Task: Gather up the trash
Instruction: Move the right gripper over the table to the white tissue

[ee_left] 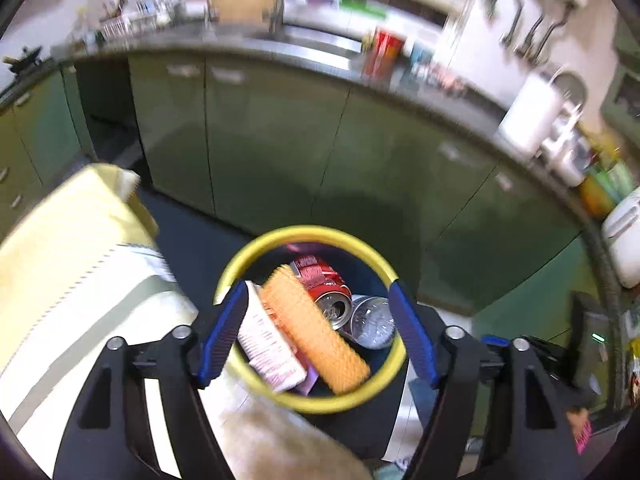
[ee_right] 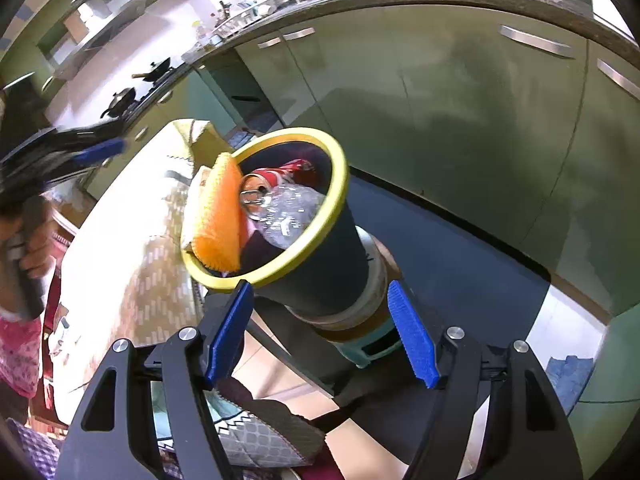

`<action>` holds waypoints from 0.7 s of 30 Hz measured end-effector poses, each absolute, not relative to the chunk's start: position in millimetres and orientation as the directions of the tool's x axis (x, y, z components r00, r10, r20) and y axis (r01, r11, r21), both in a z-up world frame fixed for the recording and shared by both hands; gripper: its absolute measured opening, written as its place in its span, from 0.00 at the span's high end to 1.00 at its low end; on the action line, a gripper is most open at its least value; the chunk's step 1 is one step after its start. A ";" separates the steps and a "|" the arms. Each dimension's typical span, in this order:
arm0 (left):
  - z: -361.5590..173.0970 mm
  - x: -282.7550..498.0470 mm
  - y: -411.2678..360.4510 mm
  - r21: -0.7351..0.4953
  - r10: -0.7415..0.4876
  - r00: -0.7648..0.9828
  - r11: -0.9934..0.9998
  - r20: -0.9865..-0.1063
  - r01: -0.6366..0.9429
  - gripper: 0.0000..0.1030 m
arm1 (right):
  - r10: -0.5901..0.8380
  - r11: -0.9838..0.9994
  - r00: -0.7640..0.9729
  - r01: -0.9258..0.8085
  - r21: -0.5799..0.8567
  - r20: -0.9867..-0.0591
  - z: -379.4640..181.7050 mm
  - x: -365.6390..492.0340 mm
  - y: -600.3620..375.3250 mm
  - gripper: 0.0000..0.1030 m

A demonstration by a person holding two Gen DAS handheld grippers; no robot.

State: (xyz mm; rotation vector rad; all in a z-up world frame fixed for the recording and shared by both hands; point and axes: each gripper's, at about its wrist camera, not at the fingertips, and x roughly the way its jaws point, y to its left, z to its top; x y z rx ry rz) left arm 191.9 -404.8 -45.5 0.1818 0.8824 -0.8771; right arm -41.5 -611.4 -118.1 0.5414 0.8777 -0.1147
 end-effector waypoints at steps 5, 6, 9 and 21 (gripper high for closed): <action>8.4 157.3 -297.3 -0.181 -0.624 0.431 0.680 -0.652 0.711 0.29 | 0.176 0.899 0.641 0.205 0.387 -0.747 -103.9 -18.2 -577.3 0.33; 17.1 149.9 -272.1 -0.178 -0.620 0.456 0.695 -0.638 0.697 0.27 | 0.187 0.907 0.640 0.179 0.382 -0.745 -100.6 -13.6 -568.7 0.33; 34.5 135.9 -215.2 -0.146 -0.581 0.540 0.752 -0.609 0.643 0.24 | 0.242 0.930 0.635 0.064 0.362 -0.733 -87.8 7.6 -529.6 0.33; 52.6 72.3 -22.2 -0.073 -0.284 0.813 0.955 -0.508 0.288 0.18 | 0.594 0.782 0.432 -0.509 0.360 -0.678 -63.3 87.7 -297.4 0.32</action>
